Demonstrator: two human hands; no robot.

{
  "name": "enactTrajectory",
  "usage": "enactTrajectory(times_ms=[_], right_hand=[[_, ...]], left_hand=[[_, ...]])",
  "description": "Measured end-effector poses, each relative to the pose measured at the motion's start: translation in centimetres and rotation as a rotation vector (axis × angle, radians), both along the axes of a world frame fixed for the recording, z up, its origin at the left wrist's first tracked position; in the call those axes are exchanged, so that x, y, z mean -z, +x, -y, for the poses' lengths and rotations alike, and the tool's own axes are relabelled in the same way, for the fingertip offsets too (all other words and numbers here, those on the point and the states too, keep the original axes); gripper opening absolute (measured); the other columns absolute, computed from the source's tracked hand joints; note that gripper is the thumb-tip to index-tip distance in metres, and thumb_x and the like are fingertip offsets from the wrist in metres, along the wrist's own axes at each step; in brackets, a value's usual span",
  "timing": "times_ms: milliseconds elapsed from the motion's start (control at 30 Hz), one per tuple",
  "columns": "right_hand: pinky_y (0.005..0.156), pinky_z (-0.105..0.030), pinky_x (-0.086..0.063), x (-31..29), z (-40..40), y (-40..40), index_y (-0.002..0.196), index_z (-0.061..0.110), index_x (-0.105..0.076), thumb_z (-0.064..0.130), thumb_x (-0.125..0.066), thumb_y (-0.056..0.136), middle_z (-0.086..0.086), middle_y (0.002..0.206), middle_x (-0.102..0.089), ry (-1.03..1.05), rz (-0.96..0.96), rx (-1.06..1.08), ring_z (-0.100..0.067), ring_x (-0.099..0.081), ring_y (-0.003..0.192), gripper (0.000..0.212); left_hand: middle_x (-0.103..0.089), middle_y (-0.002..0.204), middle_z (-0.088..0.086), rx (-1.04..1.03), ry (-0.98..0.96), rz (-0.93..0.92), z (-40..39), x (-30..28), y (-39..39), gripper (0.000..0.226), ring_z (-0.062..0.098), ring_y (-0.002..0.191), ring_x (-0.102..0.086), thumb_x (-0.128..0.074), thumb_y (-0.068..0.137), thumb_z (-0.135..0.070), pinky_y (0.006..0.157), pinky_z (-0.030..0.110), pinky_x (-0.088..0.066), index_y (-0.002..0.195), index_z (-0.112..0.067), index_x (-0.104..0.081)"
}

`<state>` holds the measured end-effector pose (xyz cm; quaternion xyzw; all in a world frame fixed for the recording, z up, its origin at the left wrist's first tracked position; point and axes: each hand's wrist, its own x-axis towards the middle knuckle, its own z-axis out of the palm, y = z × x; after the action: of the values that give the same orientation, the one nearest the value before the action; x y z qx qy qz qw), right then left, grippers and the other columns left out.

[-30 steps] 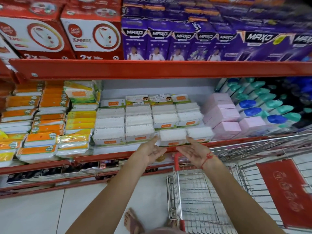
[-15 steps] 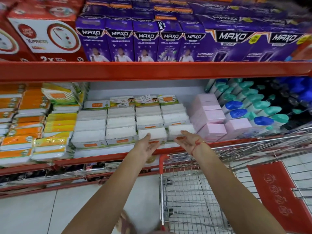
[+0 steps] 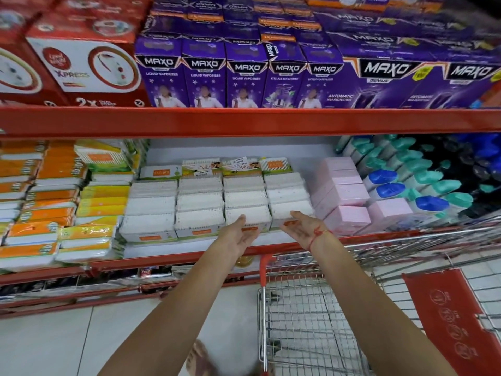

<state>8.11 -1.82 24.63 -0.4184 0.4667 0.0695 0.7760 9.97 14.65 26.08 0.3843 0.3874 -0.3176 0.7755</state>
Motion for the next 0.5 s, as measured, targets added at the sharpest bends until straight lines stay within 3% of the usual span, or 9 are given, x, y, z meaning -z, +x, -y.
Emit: enactTrajectory(times_ms=[67, 133, 200, 267, 367, 433, 500], right_hand=[[0.085, -0.04, -0.057, 0.2, 0.4, -0.2, 0.081, -0.001, -0.056, 0.005, -0.06, 0.09, -0.028, 0.13, -0.056, -0.008, -0.002, 0.006, -0.032, -0.059, 0.102, 0.011], [0.068, -0.039, -0.061, -0.2, 0.3, -0.2, 0.087, -0.004, -0.057, 0.006, -0.06, 0.089, -0.031, 0.125, -0.058, -0.023, -0.003, 0.002, -0.031, -0.061, 0.091, 0.011], [0.062, -0.039, -0.062, -1.0, -3.0, 0.7, 0.105, -0.011, -0.057, 0.012, -0.064, 0.088, -0.032, 0.113, -0.06, -0.149, -0.013, -0.065, -0.032, -0.061, 0.083, 0.03], [0.076, -0.043, -0.06, -2.6, -4.3, 0.1, 0.103, -0.007, -0.06, 0.027, -0.067, 0.086, -0.028, 0.106, -0.065, -0.394, -0.083, -0.203, -0.033, -0.063, 0.079, 0.039], [0.076, -0.046, -0.058, -4.8, -5.5, -1.3, 0.067, 0.004, -0.066, 0.035, -0.06, 0.087, -0.02, 0.079, -0.072, -1.099, -0.099, -0.491, -0.029, -0.063, 0.065, 0.038], [0.075, -0.041, -0.058, -6.1, -7.0, -1.4, 0.085, 0.003, -0.073, 0.03, -0.057, 0.09, -0.019, 0.085, -0.076, -1.477, 0.07, -0.527, -0.031, -0.069, 0.074, 0.031], [0.08, -0.035, -0.057, -7.0, -10.0, 0.5, 0.11, 0.008, -0.068, 0.026, -0.056, 0.091, -0.017, 0.102, -0.075, -1.565, 0.281, -0.532, -0.03, -0.071, 0.085, 0.029]], left_hand=[[-0.04, 0.141, 0.031, 0.011, 0.014, 0.023, 0.4, -0.2, -0.3, 0.04, 0.038, 0.117, -0.055, -0.055, 0.093, -0.012, 0.102, 0.043, -0.048, 0.129, 0.004, -0.045], [-0.044, 0.138, 0.031, 0.016, 0.017, 0.036, 0.8, -0.6, -0.5, 0.042, 0.034, 0.099, -0.061, -0.056, 0.093, -0.015, 0.102, 0.042, -0.049, 0.128, 0.005, -0.044], [-0.049, 0.133, 0.031, 0.067, 0.016, 0.056, -2.6, -0.2, 0.7, 0.046, 0.033, 0.1, -0.06, -0.057, 0.092, -0.018, 0.101, 0.04, -0.049, 0.128, 0.007, -0.043], [-0.055, 0.127, 0.031, 0.17, 0.033, 0.1, -3.9, -0.4, 0.6, 0.049, 0.033, 0.109, -0.062, -0.058, 0.091, -0.021, 0.098, 0.036, -0.051, 0.128, 0.008, -0.043], [-0.068, 0.112, 0.025, 0.349, 0.129, 0.291, -5.6, -1.2, -0.1, 0.038, 0.026, 0.095, -0.071, -0.058, 0.092, -0.02, 0.081, 0.025, -0.06, 0.117, 0.009, -0.055], [-0.072, 0.102, 0.023, 0.339, 0.28, 0.528, -7.4, -1.8, 0.1, 0.025, 0.021, 0.077, -0.075, -0.051, 0.096, -0.016, 0.071, 0.025, -0.062, 0.104, 0.004, -0.063], [-0.073, 0.092, 0.018, 0.311, 0.577, 0.848, -10.9, -2.0, 1.5, 0.023, 0.023, 0.074, -0.072, -0.042, 0.099, -0.011, 0.073, 0.026, -0.06, 0.099, -0.002, -0.063]])
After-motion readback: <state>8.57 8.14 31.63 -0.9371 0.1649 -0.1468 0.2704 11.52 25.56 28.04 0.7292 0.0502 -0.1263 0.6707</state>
